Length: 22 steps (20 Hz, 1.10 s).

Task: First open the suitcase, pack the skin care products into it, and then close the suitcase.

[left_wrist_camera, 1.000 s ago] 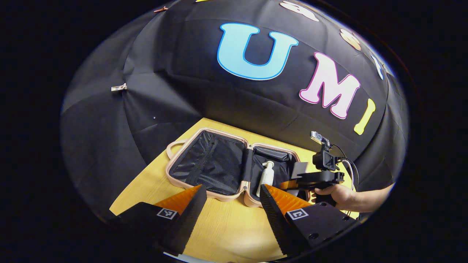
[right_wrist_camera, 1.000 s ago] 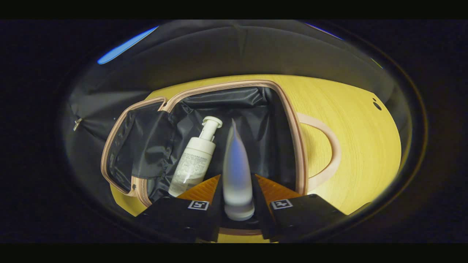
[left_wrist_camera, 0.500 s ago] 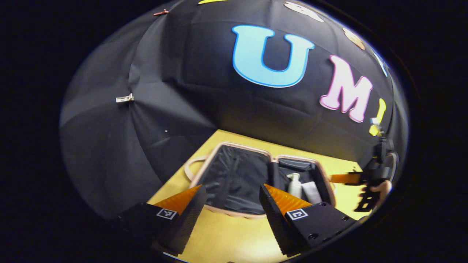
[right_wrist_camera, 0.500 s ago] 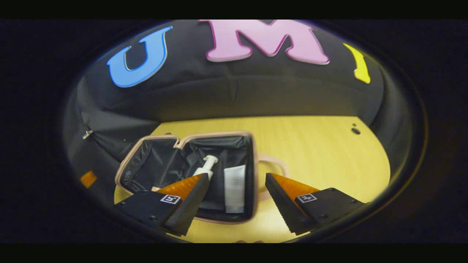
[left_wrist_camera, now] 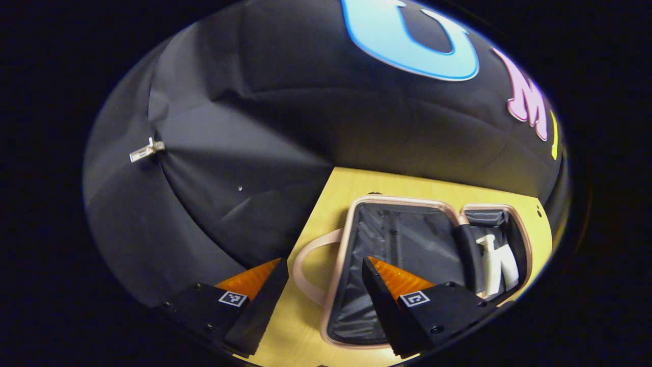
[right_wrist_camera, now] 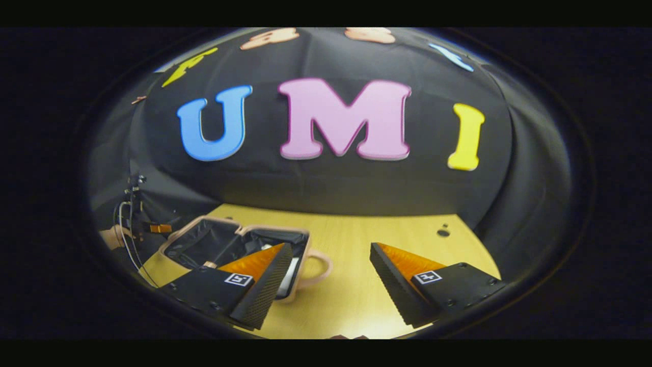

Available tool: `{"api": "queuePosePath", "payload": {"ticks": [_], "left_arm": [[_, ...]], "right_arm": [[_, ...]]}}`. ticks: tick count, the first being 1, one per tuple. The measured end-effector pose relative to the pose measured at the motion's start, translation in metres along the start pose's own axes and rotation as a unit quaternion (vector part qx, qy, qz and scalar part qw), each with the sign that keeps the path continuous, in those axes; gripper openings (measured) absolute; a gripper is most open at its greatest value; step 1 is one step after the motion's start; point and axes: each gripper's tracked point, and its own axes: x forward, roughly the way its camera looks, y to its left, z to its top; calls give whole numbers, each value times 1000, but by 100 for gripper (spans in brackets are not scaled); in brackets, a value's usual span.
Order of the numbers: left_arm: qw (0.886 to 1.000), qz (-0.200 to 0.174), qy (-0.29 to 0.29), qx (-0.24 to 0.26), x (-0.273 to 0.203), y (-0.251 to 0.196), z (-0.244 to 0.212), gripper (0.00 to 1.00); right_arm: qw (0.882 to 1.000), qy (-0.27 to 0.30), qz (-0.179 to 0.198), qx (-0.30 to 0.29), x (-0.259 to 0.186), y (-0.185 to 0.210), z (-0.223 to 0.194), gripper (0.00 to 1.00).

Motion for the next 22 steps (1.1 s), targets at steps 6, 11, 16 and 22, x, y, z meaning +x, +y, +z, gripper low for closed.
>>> {"api": "queuePosePath", "payload": {"ticks": [6, 11, 16, 22], "left_arm": [[998, -13, 52, -26, 54, 41, -9, 93], [990, -44, 130, -18, 79, 26, -46, 81], [984, -72, 155, -57, 83, 16, -59, 59], [985, -67, 147, -66, 84, 20, -58, 27]], "right_arm": [[997, -40, -42, -42, -27, -30, 27, 98], [997, -22, -45, -55, -36, -30, 6, 97], [996, -21, -45, -67, -37, -25, -2, 98], [997, -3, -60, -49, -35, -35, -19, 97]]}}
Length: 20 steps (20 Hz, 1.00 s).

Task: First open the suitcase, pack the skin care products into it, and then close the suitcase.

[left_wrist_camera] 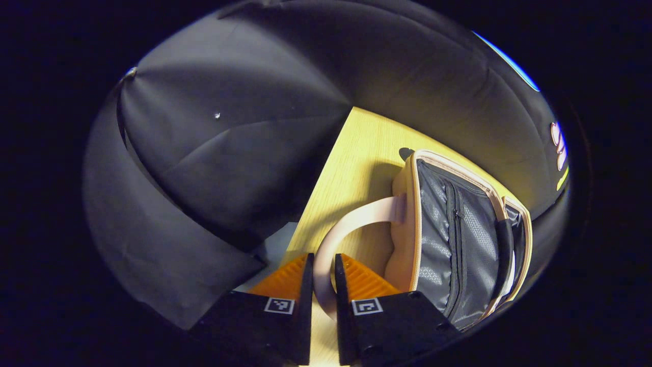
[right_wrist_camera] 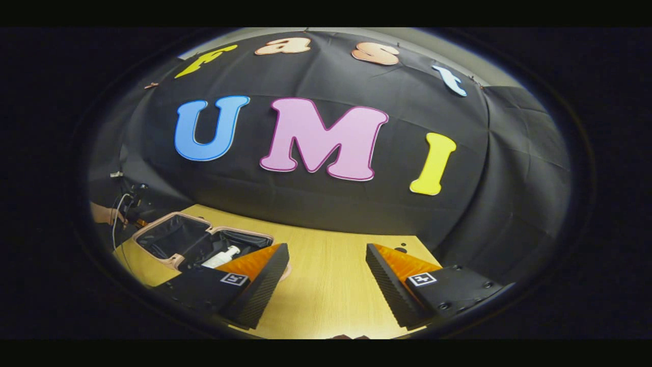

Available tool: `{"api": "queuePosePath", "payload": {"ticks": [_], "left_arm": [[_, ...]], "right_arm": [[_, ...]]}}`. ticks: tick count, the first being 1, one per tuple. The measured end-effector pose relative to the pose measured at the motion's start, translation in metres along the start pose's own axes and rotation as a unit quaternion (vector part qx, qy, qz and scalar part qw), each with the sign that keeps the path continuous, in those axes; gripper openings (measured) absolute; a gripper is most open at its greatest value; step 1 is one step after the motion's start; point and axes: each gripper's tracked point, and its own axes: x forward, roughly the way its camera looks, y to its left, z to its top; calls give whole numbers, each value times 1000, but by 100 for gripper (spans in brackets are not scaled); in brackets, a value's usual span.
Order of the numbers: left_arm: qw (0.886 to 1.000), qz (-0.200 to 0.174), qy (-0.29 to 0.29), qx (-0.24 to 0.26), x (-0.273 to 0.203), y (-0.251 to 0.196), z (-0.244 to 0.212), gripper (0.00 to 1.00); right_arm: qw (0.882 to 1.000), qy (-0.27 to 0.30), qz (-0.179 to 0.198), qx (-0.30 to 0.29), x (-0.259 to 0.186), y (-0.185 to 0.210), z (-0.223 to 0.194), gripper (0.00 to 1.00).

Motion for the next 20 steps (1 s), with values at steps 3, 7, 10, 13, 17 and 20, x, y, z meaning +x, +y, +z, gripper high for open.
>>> {"api": "queuePosePath", "payload": {"ticks": [3, 7, 10, 13, 17, 20], "left_arm": [[999, 14, -28, 9, -12, -2, 13, 18], [996, 18, -76, 41, -53, -16, 44, 12], [990, 13, -122, 74, -94, -36, 70, 11], [978, -12, -171, 115, -167, -90, 101, 10], [962, -73, -218, 146, -259, -168, 129, 10], [951, -120, -234, 160, -284, -247, 119, 10]], "right_arm": [[1000, 1, -2, -2, 0, -2, -2, 97], [1000, -11, 0, 8, -2, 2, 3, 97], [1000, -14, 5, 8, -1, 5, 3, 97], [1000, -22, 10, 14, -4, 6, 8, 97], [999, -26, 8, 18, -11, -5, 9, 97], [999, -27, -5, 23, -18, -24, 8, 97]]}}
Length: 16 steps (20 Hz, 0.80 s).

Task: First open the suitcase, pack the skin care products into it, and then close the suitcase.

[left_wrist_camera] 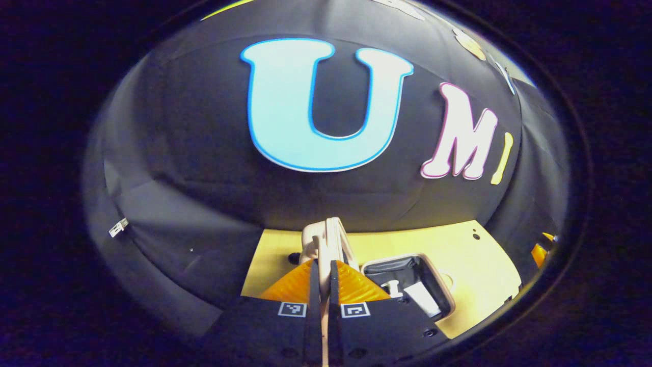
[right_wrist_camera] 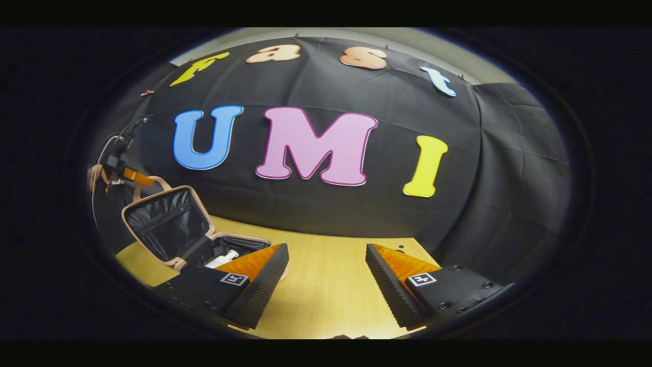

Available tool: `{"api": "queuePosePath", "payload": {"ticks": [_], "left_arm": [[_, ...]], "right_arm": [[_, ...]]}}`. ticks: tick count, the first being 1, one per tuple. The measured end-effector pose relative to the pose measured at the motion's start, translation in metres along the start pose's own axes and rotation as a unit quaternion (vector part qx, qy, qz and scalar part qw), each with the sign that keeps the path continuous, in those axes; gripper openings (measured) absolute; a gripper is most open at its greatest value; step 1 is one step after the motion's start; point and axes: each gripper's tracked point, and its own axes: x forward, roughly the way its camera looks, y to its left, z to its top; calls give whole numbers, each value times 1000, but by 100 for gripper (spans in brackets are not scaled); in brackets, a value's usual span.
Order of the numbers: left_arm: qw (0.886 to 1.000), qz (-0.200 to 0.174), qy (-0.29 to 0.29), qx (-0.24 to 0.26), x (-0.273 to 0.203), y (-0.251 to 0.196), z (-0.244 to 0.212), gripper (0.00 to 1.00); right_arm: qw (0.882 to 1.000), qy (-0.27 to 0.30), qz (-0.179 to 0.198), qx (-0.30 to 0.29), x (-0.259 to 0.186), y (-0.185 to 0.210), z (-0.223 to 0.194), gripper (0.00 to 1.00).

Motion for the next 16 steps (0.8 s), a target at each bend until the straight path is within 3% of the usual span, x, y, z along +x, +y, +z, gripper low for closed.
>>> {"api": "queuePosePath", "payload": {"ticks": [2, 5, 10, 13, 14, 16], "left_arm": [[999, -34, -12, -9, 0, -46, 6, 14], [994, -86, -40, -50, 5, -122, 11, 10], [981, -168, -48, -85, 33, -227, -20, 10], [975, -196, -31, -96, 57, -280, -58, 10], [972, -212, -10, -100, 69, -304, -81, 14], [975, -204, 44, -82, 99, -334, -144, 11]], "right_arm": [[1000, -5, -12, -3, -6, -16, 2, 97], [999, -4, -34, 0, -14, -38, -3, 97], [999, 1, -52, 15, -24, -61, -6, 97], [998, 14, -57, 10, -31, -70, -13, 97], [998, 17, -56, 14, -35, -72, -16, 97], [997, 16, -70, 13, -41, -83, -19, 97]]}}
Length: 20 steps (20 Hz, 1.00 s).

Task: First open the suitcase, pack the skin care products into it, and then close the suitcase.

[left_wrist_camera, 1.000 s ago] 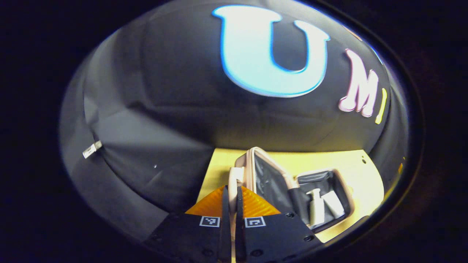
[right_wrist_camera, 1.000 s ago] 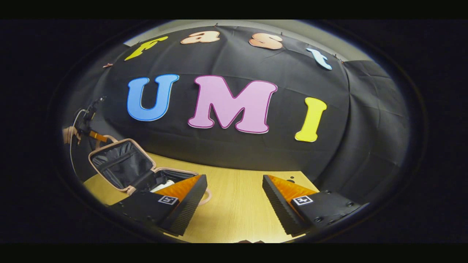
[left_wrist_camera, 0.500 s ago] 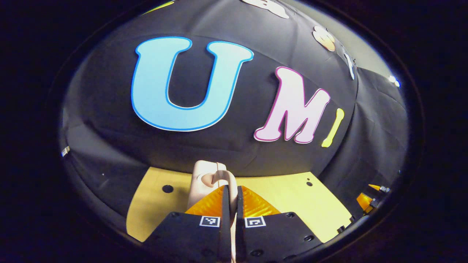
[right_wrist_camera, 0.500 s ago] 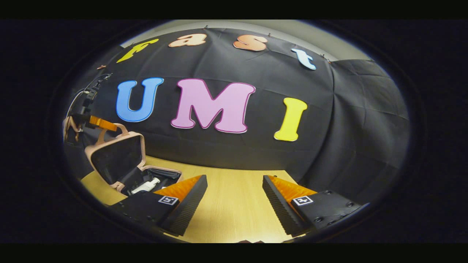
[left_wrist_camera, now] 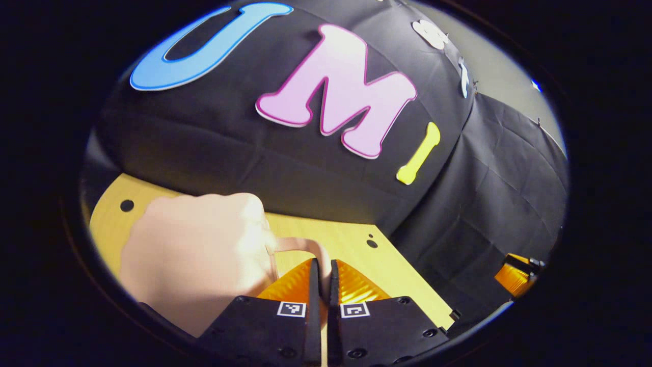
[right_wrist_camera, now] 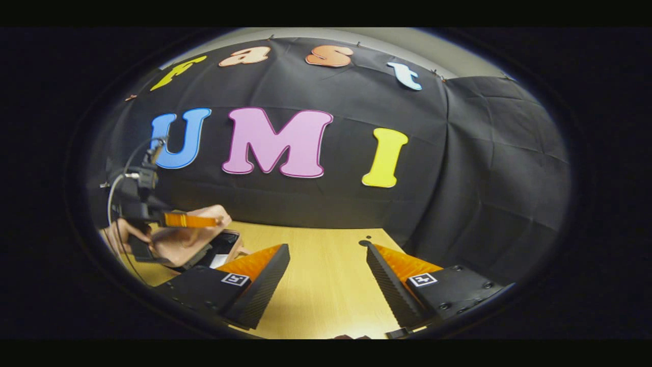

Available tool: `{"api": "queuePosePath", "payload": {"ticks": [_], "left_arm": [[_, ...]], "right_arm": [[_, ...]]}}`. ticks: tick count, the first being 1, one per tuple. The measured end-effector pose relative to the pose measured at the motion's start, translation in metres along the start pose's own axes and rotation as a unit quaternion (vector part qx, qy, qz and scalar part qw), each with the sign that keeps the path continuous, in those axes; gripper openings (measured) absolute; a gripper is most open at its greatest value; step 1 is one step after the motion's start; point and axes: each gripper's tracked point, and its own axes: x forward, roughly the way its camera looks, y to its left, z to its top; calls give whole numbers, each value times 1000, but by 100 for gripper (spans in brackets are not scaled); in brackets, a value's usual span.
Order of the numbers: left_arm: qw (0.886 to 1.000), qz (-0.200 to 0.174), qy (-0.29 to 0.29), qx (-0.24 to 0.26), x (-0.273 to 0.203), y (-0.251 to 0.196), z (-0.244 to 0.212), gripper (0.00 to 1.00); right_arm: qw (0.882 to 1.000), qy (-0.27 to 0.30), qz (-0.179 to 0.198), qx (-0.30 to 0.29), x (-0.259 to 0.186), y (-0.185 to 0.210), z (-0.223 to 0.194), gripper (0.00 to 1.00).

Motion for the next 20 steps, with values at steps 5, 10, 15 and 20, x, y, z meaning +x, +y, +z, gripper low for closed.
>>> {"api": "queuePosePath", "payload": {"ticks": [5, 10, 15, 20], "left_arm": [[997, 37, 51, 34, 33, -14, -45, 17], [997, 49, -34, 53, -7, -62, 11, 75], [976, 131, -161, 68, -110, -108, 85, 95], [956, 179, -230, 34, -192, -149, 104, 96]], "right_arm": [[1000, 2, -7, 4, -4, -24, -9, 97], [998, 13, 21, 58, 18, -47, -7, 97], [995, -16, 66, 71, 29, -68, 21, 96], [989, -70, 111, 72, 17, -69, 41, 98]]}}
